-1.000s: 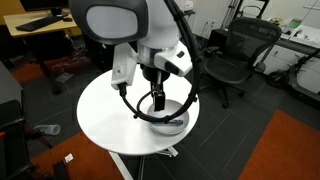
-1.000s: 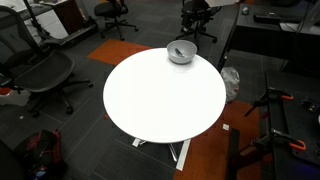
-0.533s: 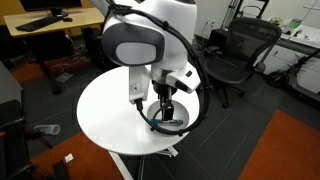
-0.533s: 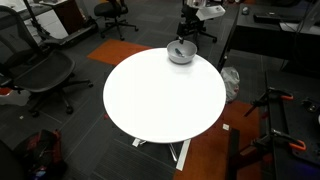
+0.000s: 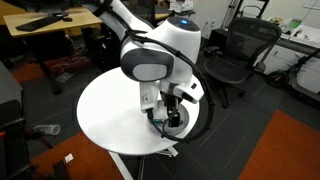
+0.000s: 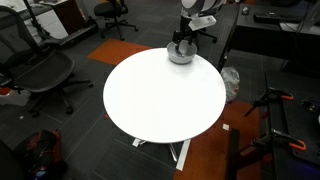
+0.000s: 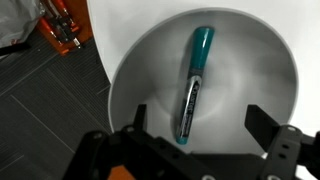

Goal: Take the marker out of the grey bowl

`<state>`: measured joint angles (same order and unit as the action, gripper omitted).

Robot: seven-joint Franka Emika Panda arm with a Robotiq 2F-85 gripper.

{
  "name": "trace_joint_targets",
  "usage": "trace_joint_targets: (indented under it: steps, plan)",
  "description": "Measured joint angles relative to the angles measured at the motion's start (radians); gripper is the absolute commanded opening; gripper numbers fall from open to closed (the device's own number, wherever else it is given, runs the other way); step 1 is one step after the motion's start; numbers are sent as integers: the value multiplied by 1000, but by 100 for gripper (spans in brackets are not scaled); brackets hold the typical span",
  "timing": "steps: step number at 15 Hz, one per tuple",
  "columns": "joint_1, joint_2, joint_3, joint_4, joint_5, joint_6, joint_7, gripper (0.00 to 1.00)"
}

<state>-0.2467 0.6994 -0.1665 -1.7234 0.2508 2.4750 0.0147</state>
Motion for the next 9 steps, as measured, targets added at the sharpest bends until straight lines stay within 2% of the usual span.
trace_joint_targets:
  steps: [6, 8, 9]
  plan:
    - [2, 92, -4, 85, -32, 10, 81, 100]
    - [4, 113, -9, 106, -47, 10, 105, 74]
    - [5, 122, -11, 116, -54, 10, 112, 66]
